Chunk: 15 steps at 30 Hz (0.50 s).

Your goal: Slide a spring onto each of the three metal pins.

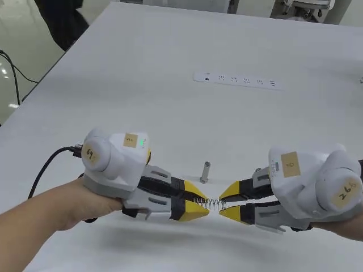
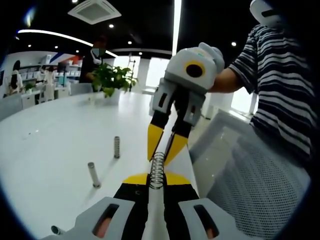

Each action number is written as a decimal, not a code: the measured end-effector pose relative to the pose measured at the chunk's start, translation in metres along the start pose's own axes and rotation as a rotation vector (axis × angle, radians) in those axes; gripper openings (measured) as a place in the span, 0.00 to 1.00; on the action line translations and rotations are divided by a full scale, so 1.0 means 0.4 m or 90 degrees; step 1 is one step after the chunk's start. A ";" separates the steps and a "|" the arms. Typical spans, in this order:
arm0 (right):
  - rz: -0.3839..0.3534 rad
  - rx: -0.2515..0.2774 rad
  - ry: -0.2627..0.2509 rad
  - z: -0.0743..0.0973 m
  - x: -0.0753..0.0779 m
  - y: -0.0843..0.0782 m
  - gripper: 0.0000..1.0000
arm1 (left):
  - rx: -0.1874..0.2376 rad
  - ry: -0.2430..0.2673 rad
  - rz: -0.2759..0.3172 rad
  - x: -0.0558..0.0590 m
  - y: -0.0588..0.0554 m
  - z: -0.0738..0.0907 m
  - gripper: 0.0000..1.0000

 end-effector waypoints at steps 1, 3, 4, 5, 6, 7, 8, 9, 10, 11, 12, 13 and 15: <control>0.002 0.000 0.000 0.001 0.001 0.001 0.07 | 0.000 0.000 0.000 0.000 0.000 0.000 0.02; 0.004 0.004 0.000 0.003 0.002 0.006 0.07 | -0.002 -0.001 0.000 0.000 -0.001 0.000 0.02; 0.003 0.007 -0.001 0.006 0.004 0.009 0.07 | -0.002 -0.001 0.000 0.001 -0.001 0.000 0.02; 0.003 0.008 -0.001 0.007 0.005 0.011 0.07 | -0.001 -0.001 0.000 0.001 -0.001 0.001 0.02; 0.004 0.011 -0.001 0.009 0.006 0.015 0.07 | -0.002 -0.001 0.000 0.001 -0.001 0.001 0.02; 0.007 0.014 -0.002 0.012 0.008 0.021 0.07 | -0.003 -0.001 -0.001 0.001 -0.002 0.002 0.02; 0.007 0.016 -0.003 0.013 0.009 0.024 0.07 | -0.004 -0.001 0.000 0.001 -0.003 0.002 0.02; 0.008 0.019 -0.002 0.016 0.009 0.030 0.07 | -0.006 -0.001 -0.002 0.001 -0.004 0.003 0.02; 0.009 0.021 -0.002 0.017 0.010 0.034 0.07 | -0.007 -0.001 -0.003 0.001 -0.004 0.003 0.02; 0.011 0.026 -0.002 0.019 0.012 0.041 0.07 | -0.010 0.000 -0.003 0.001 -0.006 0.003 0.02; 0.010 0.032 0.000 0.021 0.013 0.047 0.07 | -0.015 0.001 -0.006 0.001 -0.010 0.002 0.02; 0.003 0.040 0.002 0.022 0.014 0.057 0.07 | -0.018 0.002 -0.006 0.001 -0.011 0.001 0.02; 0.002 0.043 0.005 0.022 0.014 0.064 0.07 | -0.022 0.003 -0.009 0.001 -0.012 -0.001 0.02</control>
Point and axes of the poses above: the centre of the closed fingertips' face, and the gripper's own axes: z roughly backward along the fingers, x roughly to its right, y roughly out of its top, the point moved 3 cm from there along z, roughly backward along the fingers, and after that the axes turned 11 degrees about -y, right-handed, at the moved point
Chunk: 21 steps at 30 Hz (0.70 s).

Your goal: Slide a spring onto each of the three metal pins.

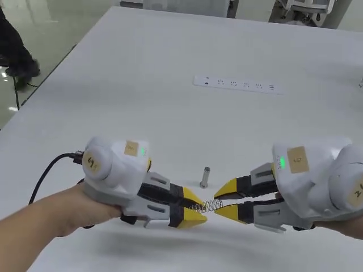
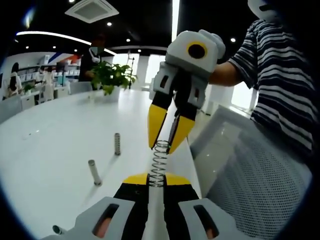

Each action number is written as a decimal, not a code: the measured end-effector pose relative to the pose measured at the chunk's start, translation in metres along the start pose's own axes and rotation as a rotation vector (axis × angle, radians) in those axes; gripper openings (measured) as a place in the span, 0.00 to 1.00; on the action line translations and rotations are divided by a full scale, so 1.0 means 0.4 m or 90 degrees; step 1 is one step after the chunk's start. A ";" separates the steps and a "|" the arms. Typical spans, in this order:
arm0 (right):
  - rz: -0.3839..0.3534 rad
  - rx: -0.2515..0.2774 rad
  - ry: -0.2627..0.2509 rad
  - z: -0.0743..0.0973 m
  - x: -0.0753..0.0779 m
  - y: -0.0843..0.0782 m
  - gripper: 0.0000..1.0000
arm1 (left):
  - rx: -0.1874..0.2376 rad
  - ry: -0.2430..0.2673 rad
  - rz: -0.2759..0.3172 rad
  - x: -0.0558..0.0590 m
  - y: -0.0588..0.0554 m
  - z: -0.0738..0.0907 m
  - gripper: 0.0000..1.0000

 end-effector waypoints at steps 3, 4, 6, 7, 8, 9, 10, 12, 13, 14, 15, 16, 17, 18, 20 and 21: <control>0.001 0.005 0.000 -0.006 0.000 0.005 0.07 | -0.006 0.004 -0.004 -0.002 -0.002 0.001 0.02; -0.002 0.008 -0.001 -0.006 0.000 0.008 0.07 | -0.007 0.005 -0.004 -0.003 -0.002 0.002 0.02; -0.014 0.016 -0.001 -0.006 0.001 0.017 0.07 | -0.009 0.006 -0.006 -0.002 -0.002 0.002 0.02; -0.021 0.023 -0.002 -0.006 0.001 0.023 0.07 | -0.008 0.006 -0.006 -0.001 -0.001 0.001 0.02; -0.023 0.026 -0.001 -0.006 0.002 0.026 0.07 | -0.010 0.007 -0.008 -0.001 -0.001 0.000 0.02; -0.023 0.027 -0.001 -0.007 0.001 0.030 0.07 | -0.011 0.007 -0.009 -0.001 -0.001 -0.001 0.02; -0.023 0.028 -0.001 -0.008 0.000 0.033 0.07 | -0.014 0.008 -0.011 -0.001 -0.001 -0.003 0.02; -0.031 0.040 -0.003 -0.011 -0.001 0.044 0.07 | -0.015 0.007 -0.013 0.000 0.000 -0.005 0.02; -0.032 0.043 -0.005 -0.012 -0.001 0.050 0.07 | -0.016 0.006 -0.015 0.001 0.002 -0.008 0.02; -0.033 0.046 -0.007 -0.013 -0.001 0.054 0.07 | -0.016 0.006 -0.016 0.002 0.004 -0.009 0.02; -0.033 0.048 -0.008 -0.014 -0.001 0.057 0.07 | -0.016 0.007 -0.018 0.002 0.005 -0.010 0.02; -0.031 0.051 -0.011 -0.016 -0.002 0.061 0.07 | -0.015 0.007 -0.018 0.001 0.006 -0.010 0.02; -0.030 0.053 -0.013 -0.017 -0.002 0.062 0.07 | -0.015 0.008 -0.018 0.001 0.007 -0.011 0.02; -0.029 0.054 -0.016 -0.019 -0.001 0.064 0.07 | -0.015 0.009 -0.018 0.000 0.007 -0.011 0.02; -0.032 0.060 -0.019 -0.022 -0.002 0.068 0.07 | -0.015 0.008 -0.019 0.001 0.008 -0.012 0.02; -0.031 0.061 -0.020 -0.022 -0.002 0.069 0.07 | -0.016 0.008 -0.019 0.001 0.008 -0.012 0.02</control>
Point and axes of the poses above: the centre of the closed fingertips' face, and the gripper's own axes: z roughly backward along the fingers, x roughly to its right, y roughly out of its top, the point moved 3 cm from there along z, roughly backward along the fingers, and after that the axes turned 11 degrees about -y, right-handed, at the moved point
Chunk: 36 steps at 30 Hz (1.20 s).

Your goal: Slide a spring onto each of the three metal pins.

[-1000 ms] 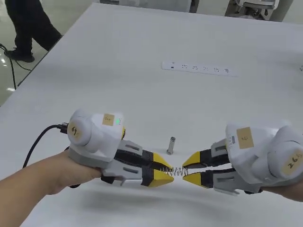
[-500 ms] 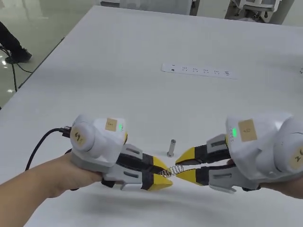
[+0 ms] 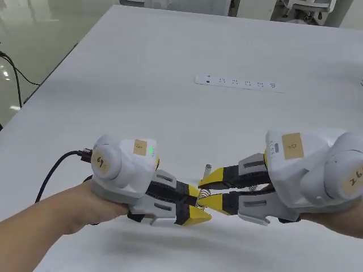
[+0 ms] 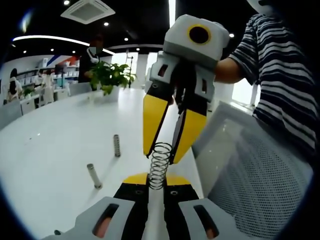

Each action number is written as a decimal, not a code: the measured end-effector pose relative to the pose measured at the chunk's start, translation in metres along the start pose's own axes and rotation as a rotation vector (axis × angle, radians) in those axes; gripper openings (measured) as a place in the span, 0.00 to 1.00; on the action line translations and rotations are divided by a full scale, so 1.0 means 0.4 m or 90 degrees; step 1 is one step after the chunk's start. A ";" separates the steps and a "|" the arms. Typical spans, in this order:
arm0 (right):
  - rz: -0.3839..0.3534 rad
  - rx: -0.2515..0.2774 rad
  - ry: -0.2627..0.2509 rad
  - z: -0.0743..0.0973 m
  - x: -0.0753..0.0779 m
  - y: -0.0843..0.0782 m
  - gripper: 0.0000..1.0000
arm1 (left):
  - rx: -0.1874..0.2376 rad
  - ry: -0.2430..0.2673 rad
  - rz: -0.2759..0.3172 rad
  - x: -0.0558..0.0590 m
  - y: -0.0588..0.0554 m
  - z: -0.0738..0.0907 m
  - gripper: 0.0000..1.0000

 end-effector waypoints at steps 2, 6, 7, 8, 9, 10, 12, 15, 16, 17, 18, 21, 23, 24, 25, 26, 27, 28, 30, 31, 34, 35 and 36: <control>0.001 0.002 -0.003 -0.002 -0.001 0.001 0.07 | -0.003 0.001 -0.001 0.000 -0.001 0.001 0.02; 0.000 0.005 -0.006 -0.007 -0.001 0.000 0.07 | -0.008 0.003 -0.001 0.000 -0.002 -0.002 0.02; 0.001 0.004 -0.007 -0.007 -0.001 -0.001 0.07 | -0.010 0.004 0.000 0.000 -0.003 -0.003 0.02; 0.002 0.003 -0.006 -0.007 -0.001 -0.001 0.07 | -0.010 0.004 0.001 0.000 -0.004 -0.003 0.02; 0.002 0.004 -0.005 -0.007 -0.001 -0.001 0.07 | -0.009 0.004 0.005 0.000 -0.004 -0.002 0.03; 0.004 0.004 -0.005 -0.006 0.000 -0.001 0.07 | -0.007 0.005 0.008 0.000 -0.004 -0.001 0.03; 0.014 0.002 -0.005 -0.005 0.002 -0.001 0.07 | -0.004 0.010 0.014 -0.002 -0.004 0.002 0.03; 0.017 -0.001 -0.003 -0.005 0.005 0.000 0.07 | 0.001 0.012 0.023 -0.002 -0.004 0.003 0.03; 0.022 -0.003 -0.003 -0.004 0.006 0.000 0.07 | 0.002 0.015 0.025 -0.003 -0.004 0.004 0.03; 0.025 -0.005 -0.003 -0.004 0.007 -0.001 0.07 | 0.002 0.016 0.027 -0.003 -0.004 0.004 0.03; 0.026 -0.006 -0.002 -0.004 0.006 -0.002 0.07 | 0.001 0.016 0.028 -0.003 -0.005 0.004 0.03; 0.035 -0.008 0.000 -0.005 0.005 0.000 0.07 | 0.000 0.018 0.032 -0.003 -0.007 0.005 0.03; 0.037 -0.008 0.001 -0.005 0.004 0.001 0.07 | 0.001 0.020 0.038 -0.003 -0.008 0.006 0.04; 0.038 -0.008 0.001 -0.006 0.004 0.002 0.07 | 0.001 0.021 0.039 -0.002 -0.008 0.006 0.04; 0.039 -0.009 0.001 -0.006 0.004 0.003 0.07 | 0.000 0.023 0.039 -0.003 -0.009 0.008 0.04; 0.041 -0.009 0.001 -0.006 0.004 0.003 0.07 | -0.001 0.024 0.040 -0.003 -0.009 0.009 0.04; 0.043 -0.009 0.001 -0.006 0.004 0.004 0.07 | 0.000 0.026 0.041 -0.003 -0.009 0.011 0.05; 0.045 -0.011 0.000 -0.006 0.005 0.004 0.07 | 0.000 0.027 0.043 -0.003 -0.009 0.012 0.06; 0.052 -0.012 -0.001 -0.006 0.006 0.005 0.07 | -0.002 0.030 0.043 -0.004 -0.011 0.016 0.06; 0.051 -0.012 -0.001 -0.006 0.007 0.006 0.07 | -0.003 0.032 0.044 -0.004 -0.012 0.017 0.06; 0.053 -0.014 -0.001 -0.006 0.009 0.007 0.07 | -0.004 0.037 0.051 -0.004 -0.016 0.022 0.08; 0.055 -0.015 -0.001 -0.006 0.009 0.006 0.07 | -0.006 0.039 0.052 -0.004 -0.018 0.024 0.09; 0.058 -0.018 -0.001 -0.005 0.010 0.004 0.07 | -0.006 0.041 0.052 -0.003 -0.021 0.027 0.09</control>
Point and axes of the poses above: the centre of the closed fingertips' face, and the gripper's own axes: z roughly backward along the fingers, x roughly to its right, y roughly out of its top, the point moved 3 cm from there along z, roughly backward along the fingers, and after that the axes turned 11 degrees about -y, right-handed, at the moved point
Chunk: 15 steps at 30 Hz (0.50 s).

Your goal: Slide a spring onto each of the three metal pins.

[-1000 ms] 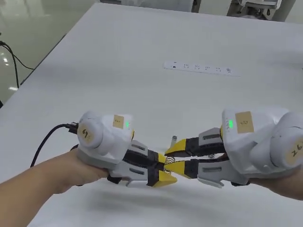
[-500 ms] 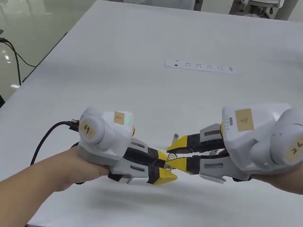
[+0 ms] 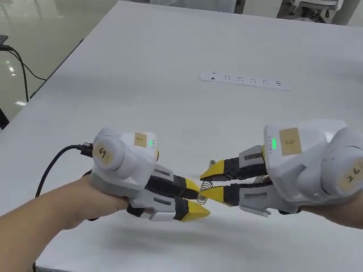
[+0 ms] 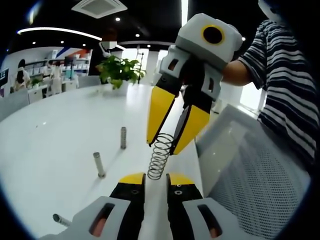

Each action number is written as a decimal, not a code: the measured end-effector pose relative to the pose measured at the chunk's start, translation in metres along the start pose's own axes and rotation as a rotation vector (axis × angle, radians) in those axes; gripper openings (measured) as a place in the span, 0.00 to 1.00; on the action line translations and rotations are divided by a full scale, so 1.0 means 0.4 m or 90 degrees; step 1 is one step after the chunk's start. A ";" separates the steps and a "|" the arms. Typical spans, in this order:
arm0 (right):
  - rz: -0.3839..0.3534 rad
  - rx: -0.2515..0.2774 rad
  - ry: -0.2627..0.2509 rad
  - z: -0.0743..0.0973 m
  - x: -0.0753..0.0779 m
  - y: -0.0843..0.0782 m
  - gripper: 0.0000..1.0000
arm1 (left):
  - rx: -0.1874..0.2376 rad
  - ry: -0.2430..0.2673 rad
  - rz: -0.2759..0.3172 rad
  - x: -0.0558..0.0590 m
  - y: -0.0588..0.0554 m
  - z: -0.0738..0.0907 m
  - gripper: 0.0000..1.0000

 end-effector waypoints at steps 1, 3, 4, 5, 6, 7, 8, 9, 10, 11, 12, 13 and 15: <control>0.002 -0.001 0.000 0.000 0.000 -0.001 0.07 | 0.000 0.001 0.001 0.001 -0.002 0.002 0.09; 0.002 -0.001 -0.001 0.000 0.001 -0.002 0.07 | 0.000 0.006 0.004 0.001 -0.007 0.009 0.11; 0.001 -0.001 -0.002 0.000 0.001 -0.003 0.07 | 0.001 0.009 0.008 0.001 -0.011 0.013 0.11; 0.002 -0.002 -0.003 0.000 0.002 -0.004 0.07 | 0.001 0.010 0.012 0.000 -0.014 0.016 0.12; 0.002 -0.003 -0.004 0.000 0.002 -0.006 0.07 | 0.001 0.013 0.013 0.000 -0.017 0.019 0.12; 0.002 -0.004 -0.006 -0.001 0.003 -0.007 0.07 | 0.001 0.016 0.014 -0.001 -0.019 0.023 0.13; 0.003 -0.005 -0.007 -0.001 0.004 -0.009 0.07 | 0.002 0.019 0.015 0.000 -0.021 0.026 0.13; 0.003 -0.005 -0.007 -0.002 0.004 -0.010 0.07 | 0.004 0.021 0.019 0.000 -0.024 0.031 0.14; 0.002 -0.005 -0.007 -0.002 0.004 -0.010 0.07 | 0.005 0.024 0.022 -0.001 -0.027 0.037 0.15; 0.002 -0.004 -0.007 -0.002 0.004 -0.010 0.07 | 0.006 0.027 0.022 -0.001 -0.030 0.041 0.16; 0.003 -0.005 -0.007 -0.002 0.004 -0.011 0.07 | 0.005 0.031 0.023 -0.002 -0.034 0.047 0.17; 0.004 -0.007 -0.007 -0.003 0.004 -0.012 0.07 | 0.005 0.034 0.025 -0.003 -0.037 0.051 0.18; 0.009 -0.009 -0.008 -0.004 0.005 -0.013 0.07 | 0.008 0.039 0.032 -0.003 -0.042 0.059 0.20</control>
Point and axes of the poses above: the centre of the closed fingertips' face, and the gripper's own axes: z roughly backward along the fingers, x roughly to its right, y roughly out of its top, the point moved 3 cm from there along z, roughly backward along the fingers, and after that the axes turned 11 degrees about -y, right-handed, at the moved point
